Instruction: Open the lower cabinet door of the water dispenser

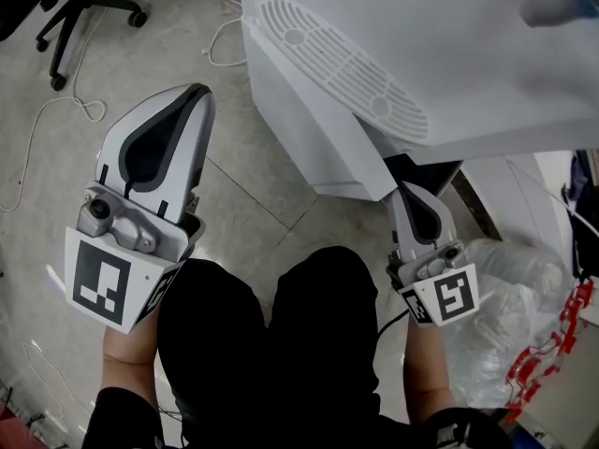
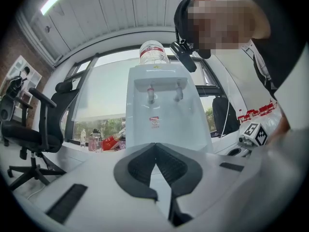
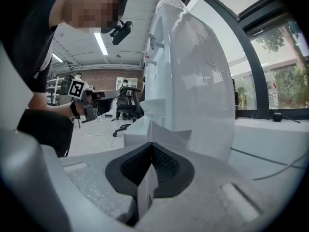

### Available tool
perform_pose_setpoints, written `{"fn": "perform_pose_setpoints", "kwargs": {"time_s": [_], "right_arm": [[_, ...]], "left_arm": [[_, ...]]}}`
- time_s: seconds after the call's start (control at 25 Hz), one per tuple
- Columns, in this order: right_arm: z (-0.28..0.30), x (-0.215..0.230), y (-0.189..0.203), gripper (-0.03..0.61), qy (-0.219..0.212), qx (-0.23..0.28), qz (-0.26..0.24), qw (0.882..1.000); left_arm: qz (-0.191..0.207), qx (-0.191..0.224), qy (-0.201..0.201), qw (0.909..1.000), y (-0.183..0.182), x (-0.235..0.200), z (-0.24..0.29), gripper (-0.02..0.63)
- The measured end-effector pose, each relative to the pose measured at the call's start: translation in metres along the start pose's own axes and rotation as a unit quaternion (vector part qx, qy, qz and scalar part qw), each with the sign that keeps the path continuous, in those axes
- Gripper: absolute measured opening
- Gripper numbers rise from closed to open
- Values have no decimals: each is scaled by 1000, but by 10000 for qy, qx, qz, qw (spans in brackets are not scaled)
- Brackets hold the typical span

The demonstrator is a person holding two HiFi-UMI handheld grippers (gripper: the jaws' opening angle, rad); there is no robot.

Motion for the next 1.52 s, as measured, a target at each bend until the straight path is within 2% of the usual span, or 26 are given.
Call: {"fn": "perform_pose_setpoints", "kwargs": {"time_s": [0.2, 0.32, 0.76, 0.96, 1.16, 1.52], "right_arm": [[1, -12, 1, 5, -413, -192, -100, 9989], [10, -24, -3, 5, -748, -135, -97, 9971], [35, -51, -19, 5, -1293, -70, -27, 9916], [46, -66, -23, 5, -1613, -162, -180, 9866], [55, -76, -24, 5, -1788, -226, -224, 9834], [80, -96, -31, 5, -2331, -231, -331, 9716]], "left_arm": [[-18, -36, 56, 10000, 1, 2, -1, 8], [29, -55, 34, 10000, 0, 0, -4, 8], [-42, -66, -123, 9999, 1, -8, -17, 8], [0, 60, -179, 9998, 0, -10, -18, 8], [-266, 216, -199, 9992, -1, -11, -19, 8], [-134, 54, -356, 9993, 2, -18, -34, 8]]}}
Point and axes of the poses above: the fingertips, and each gripper's own axes: z forward along the fingers, x to its right, y out of its underside, the point moved 9 cm from there along -z, backward along the fingers, and after that the axes turned 13 degrees about z, right-handed, at the moved point
